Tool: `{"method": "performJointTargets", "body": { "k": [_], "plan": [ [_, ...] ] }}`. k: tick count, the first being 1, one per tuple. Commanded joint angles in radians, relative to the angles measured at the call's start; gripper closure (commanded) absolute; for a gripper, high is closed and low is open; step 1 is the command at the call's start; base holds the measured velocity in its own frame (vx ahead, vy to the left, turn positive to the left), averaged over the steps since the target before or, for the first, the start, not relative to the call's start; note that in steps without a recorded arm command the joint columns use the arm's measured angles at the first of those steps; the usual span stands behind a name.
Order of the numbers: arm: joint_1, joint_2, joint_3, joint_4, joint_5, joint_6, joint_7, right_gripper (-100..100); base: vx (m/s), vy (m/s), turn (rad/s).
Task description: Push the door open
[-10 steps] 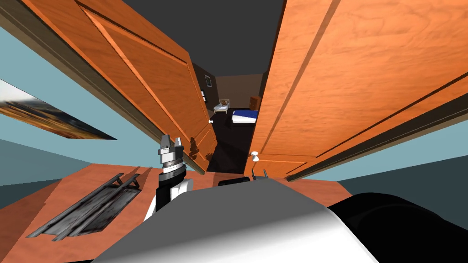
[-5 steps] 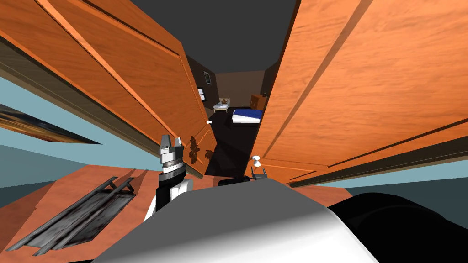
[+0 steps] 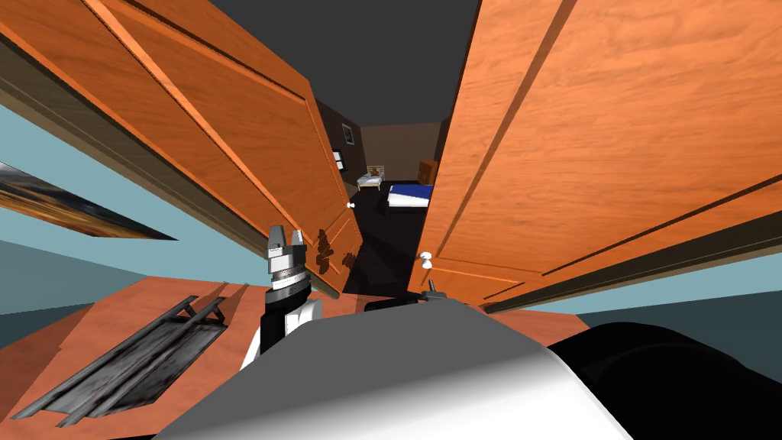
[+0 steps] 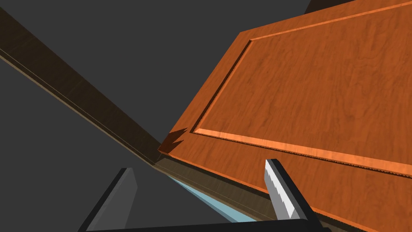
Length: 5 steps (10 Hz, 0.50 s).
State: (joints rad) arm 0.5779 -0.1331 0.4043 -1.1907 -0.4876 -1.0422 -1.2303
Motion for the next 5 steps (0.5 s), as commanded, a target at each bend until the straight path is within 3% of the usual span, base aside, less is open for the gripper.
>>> {"method": "performJointTargets", "body": {
  "k": [1,2,3,5],
  "plan": [
    [0.0,0.0,0.0,0.0,0.0,0.0,0.0,100,0.0,0.0,0.0],
    [0.032,0.012,-0.009,-0.013,-0.018,-0.011,0.001,-100,-0.067,0.099,-0.149],
    [0.044,0.017,-0.013,-0.018,-0.026,-0.015,0.002,-100,-0.109,0.179,-0.173],
    [0.027,0.017,-0.016,-0.014,-0.023,-0.004,0.004,-100,0.022,0.04,-0.011]
  ]
}}
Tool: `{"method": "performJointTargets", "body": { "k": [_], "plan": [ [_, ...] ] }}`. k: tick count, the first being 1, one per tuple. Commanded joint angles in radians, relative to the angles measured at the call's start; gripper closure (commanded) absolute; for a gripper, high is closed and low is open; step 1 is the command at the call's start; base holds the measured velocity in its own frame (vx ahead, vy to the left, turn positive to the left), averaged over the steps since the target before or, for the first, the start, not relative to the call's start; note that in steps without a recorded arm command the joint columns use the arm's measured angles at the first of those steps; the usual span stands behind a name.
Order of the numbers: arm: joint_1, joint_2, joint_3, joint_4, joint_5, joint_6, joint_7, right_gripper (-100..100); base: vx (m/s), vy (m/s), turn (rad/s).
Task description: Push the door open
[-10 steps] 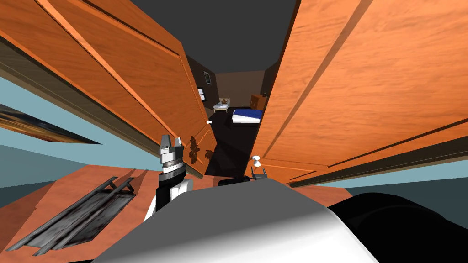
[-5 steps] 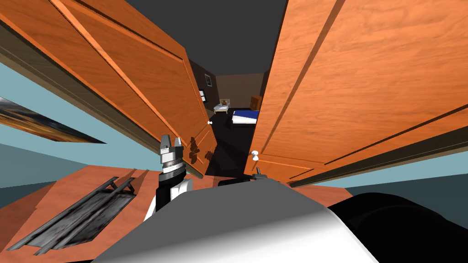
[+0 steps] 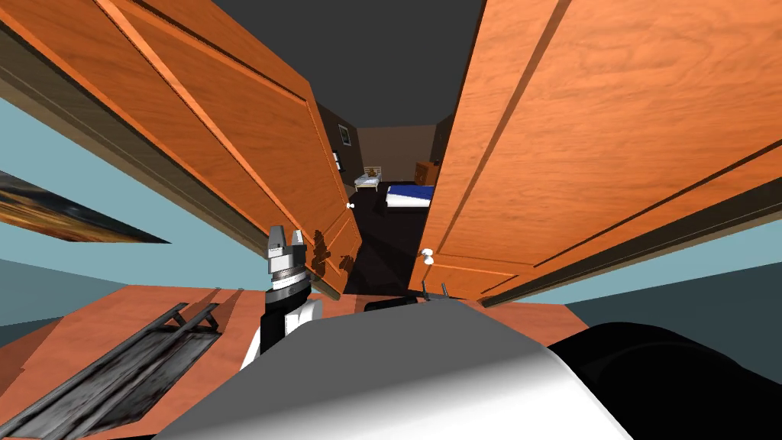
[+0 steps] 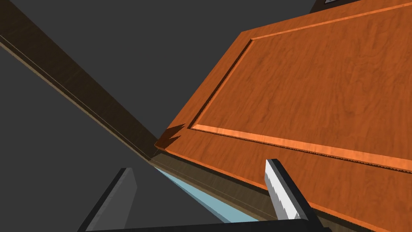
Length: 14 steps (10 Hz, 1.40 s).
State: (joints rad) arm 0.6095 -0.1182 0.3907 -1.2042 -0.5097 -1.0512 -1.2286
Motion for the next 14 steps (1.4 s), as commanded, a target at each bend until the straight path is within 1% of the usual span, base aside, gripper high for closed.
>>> {"method": "performJointTargets", "body": {
  "k": [1,6,7,8,13,14],
  "plan": [
    [-0.007,0.004,-0.004,-0.001,-0.002,0.009,0.004,-100,0.144,-0.04,0.009],
    [-0.038,0.02,-0.024,-0.006,-0.011,0.046,0.021,-100,0.198,-0.067,0.02],
    [-0.036,0.019,-0.022,-0.003,-0.01,0.04,0.019,-100,0.088,-0.035,0.008],
    [-0.036,0.019,-0.022,-0.003,-0.01,0.04,0.019,100,-0.01,0.005,-0.004],
    [-0.036,0.019,-0.022,-0.003,-0.01,0.04,0.019,100,-0.019,0.007,-0.001],
    [-0.02,0.029,-0.035,-0.005,-0.023,0.025,0.024,-100,-0.044,0.113,-0.118]
  ]
}}
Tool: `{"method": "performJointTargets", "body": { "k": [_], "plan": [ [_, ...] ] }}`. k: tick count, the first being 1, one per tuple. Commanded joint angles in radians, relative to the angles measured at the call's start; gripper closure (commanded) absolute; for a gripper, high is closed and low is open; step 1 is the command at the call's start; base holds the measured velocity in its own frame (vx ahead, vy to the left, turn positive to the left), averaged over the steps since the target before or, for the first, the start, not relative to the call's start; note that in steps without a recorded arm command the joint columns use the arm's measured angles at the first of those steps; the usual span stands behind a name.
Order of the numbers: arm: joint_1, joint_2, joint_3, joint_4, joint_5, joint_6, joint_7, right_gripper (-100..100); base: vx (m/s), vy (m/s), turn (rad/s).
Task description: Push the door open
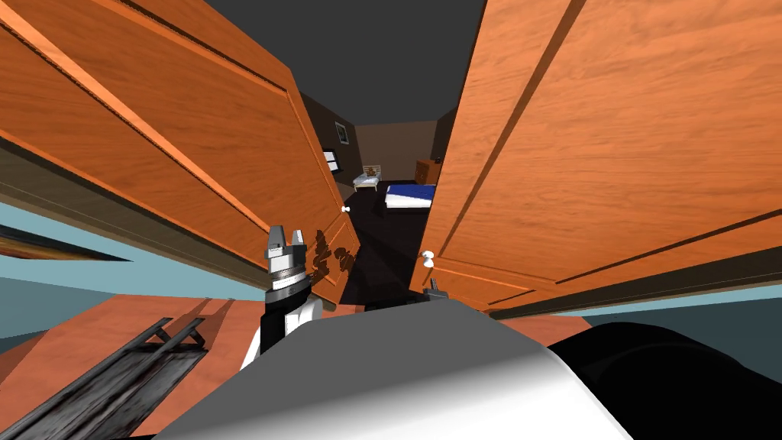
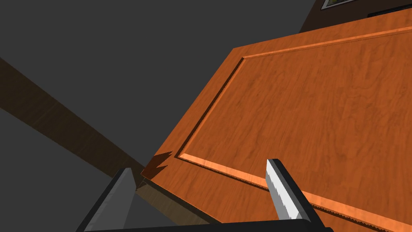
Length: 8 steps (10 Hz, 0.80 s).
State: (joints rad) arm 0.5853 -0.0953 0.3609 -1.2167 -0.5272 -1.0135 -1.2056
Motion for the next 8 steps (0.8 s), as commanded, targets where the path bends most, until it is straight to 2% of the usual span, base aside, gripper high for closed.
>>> {"method": "performJointTargets", "body": {
  "k": [1,2,3,5,8],
  "plan": [
    [0.01,0.01,-0.01,0.007,-0.01,-0.018,0.003,-100,-0.097,0.171,-0.184],
    [0.017,0.017,-0.016,0.007,-0.015,-0.025,0.006,-100,-0.089,0.183,-0.134],
    [0.013,0.012,-0.013,0.005,-0.012,-0.018,0.004,-100,-0.035,0.087,-0.033],
    [0.0,0.013,-0.022,0.008,-0.016,-0.009,0.01,-100,0.099,-0.032,0.012],
    [-0.018,0.018,-0.033,0.01,-0.019,0.006,0.017,-100,0.165,-0.074,0.013]
  ]
}}
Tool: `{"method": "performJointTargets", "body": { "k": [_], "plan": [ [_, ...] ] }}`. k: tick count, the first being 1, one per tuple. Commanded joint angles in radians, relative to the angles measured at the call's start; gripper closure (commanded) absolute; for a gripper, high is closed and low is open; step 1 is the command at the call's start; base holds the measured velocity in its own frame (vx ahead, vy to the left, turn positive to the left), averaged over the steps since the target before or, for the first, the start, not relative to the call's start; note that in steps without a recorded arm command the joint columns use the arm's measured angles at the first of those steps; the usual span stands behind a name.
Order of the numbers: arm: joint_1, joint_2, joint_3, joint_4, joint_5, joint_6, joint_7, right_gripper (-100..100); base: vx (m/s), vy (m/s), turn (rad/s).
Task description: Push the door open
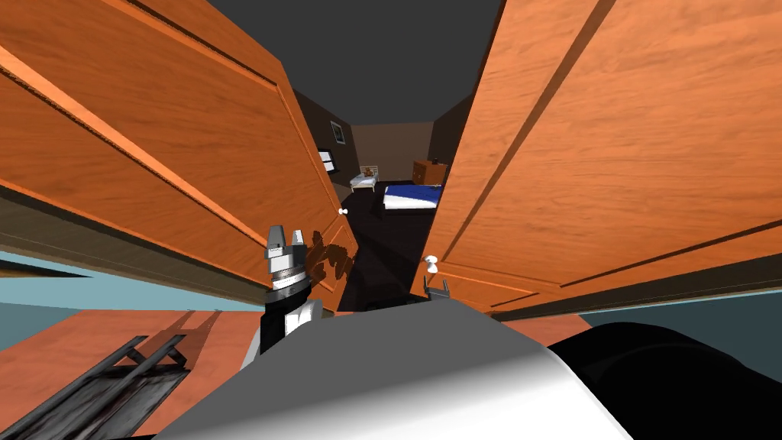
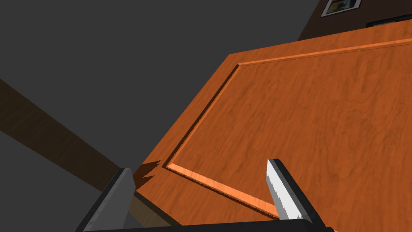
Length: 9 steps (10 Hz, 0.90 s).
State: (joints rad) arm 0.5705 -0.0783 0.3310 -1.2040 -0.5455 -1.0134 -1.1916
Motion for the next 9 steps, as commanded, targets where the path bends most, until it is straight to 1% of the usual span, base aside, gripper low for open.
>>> {"method": "performJointTargets", "body": {
  "k": [1,3,4,5,9],
  "plan": [
    [-0.01,0.005,-0.007,-0.001,-0.003,0.011,0.006,-100,0.19,-0.098,0.015],
    [-0.022,0.013,-0.014,0.0,-0.005,0.02,0.01,-100,0.176,-0.057,0.006],
    [-0.018,0.01,-0.012,-0.001,-0.004,0.017,0.008,-100,0.074,-0.024,0.006],
    [-0.018,0.01,-0.012,-0.001,-0.004,0.017,0.008,100,-0.008,0.006,0.013],
    [-0.018,0.01,-0.012,-0.001,-0.004,0.017,0.008,100,-0.02,0.005,-0.005]
  ]
}}
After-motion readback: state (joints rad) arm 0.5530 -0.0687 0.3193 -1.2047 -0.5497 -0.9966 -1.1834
